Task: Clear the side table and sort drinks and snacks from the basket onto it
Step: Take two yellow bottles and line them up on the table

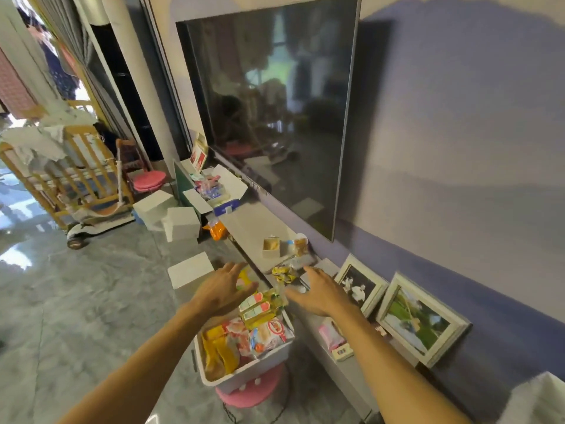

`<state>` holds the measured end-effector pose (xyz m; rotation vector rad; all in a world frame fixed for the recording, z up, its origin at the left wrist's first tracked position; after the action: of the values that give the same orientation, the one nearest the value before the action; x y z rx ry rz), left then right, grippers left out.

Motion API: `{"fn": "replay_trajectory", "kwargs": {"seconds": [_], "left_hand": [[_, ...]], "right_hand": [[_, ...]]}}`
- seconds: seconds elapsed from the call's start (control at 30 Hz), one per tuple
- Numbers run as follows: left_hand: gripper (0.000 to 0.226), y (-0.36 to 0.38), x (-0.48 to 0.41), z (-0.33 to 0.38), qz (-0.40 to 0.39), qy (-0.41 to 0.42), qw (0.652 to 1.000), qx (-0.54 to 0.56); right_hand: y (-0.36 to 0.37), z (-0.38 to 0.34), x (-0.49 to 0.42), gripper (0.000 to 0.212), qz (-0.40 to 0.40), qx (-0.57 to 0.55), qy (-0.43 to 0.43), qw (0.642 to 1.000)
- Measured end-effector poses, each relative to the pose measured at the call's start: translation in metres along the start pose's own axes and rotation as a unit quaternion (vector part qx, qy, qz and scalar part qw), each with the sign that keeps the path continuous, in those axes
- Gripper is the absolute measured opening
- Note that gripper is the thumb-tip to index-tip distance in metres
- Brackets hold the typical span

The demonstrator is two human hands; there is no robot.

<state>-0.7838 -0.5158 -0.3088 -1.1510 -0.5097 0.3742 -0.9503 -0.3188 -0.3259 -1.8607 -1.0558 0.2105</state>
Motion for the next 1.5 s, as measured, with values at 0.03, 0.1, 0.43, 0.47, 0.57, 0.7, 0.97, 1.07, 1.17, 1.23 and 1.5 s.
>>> {"fn": "replay_trajectory", "kwargs": {"seconds": [0.03, 0.1, 0.43, 0.47, 0.57, 0.7, 0.97, 1.07, 1.17, 1.23, 1.5], "left_hand": [[0.093, 0.001, -0.019, -0.003, -0.013, 0.007, 1.0, -0.007], [0.092, -0.003, -0.055, -0.006, -0.03, 0.026, 0.999, -0.022], [0.103, 0.018, -0.212, -0.051, -0.127, 0.154, 0.977, -0.076], [0.1, 0.028, -0.223, -0.06, -0.137, 0.164, 0.973, -0.08], [0.096, 0.056, -0.253, -0.085, -0.164, 0.188, 0.965, -0.075], [0.096, 0.108, -0.297, -0.123, -0.206, 0.232, 0.946, -0.088], [0.098, 0.276, -0.357, -0.204, -0.232, 0.215, 0.942, -0.115], [0.097, 0.335, -0.366, -0.231, -0.228, 0.205, 0.946, -0.101], [0.097, 0.371, -0.372, -0.251, -0.224, 0.2, 0.952, -0.067], [0.09, 0.385, -0.376, -0.26, -0.22, 0.201, 0.954, -0.038], [0.046, 0.39, -0.378, -0.261, -0.171, 0.178, 0.967, 0.067]], "right_hand": [[0.001, 0.002, -0.014, 0.106, -0.002, -0.004, 0.013, 1.0], [0.004, 0.005, -0.043, 0.103, 0.0, -0.005, 0.032, 0.999], [0.058, 0.004, -0.142, 0.097, 0.033, -0.036, 0.157, 0.986], [0.072, 0.003, -0.148, 0.096, 0.039, -0.047, 0.179, 0.982], [0.117, 0.0, -0.163, 0.1, 0.06, -0.081, 0.238, 0.966], [0.201, 0.018, -0.2, 0.101, 0.061, -0.11, 0.316, 0.94], [0.334, 0.042, -0.266, 0.105, 0.054, -0.077, 0.402, 0.911], [0.384, 0.056, -0.291, 0.127, 0.103, -0.07, 0.445, 0.887], [0.417, 0.061, -0.304, 0.146, 0.122, -0.082, 0.47, 0.87], [0.434, 0.063, -0.309, 0.142, 0.125, -0.088, 0.481, 0.864], [0.464, 0.072, -0.329, 0.121, 0.163, -0.198, 0.514, 0.818]]}}
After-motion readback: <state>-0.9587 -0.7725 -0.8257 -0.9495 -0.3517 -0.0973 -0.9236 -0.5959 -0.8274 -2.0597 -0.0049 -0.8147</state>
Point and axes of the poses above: each hand's wrist, its own x-axis away from the middle knuckle, its own y-axis out of the palm, z = x × y, the point moved 4 cm from there along -x, towards the middle knuckle, and after that the axes turned 1 degree about y, right-handed, at the moved point
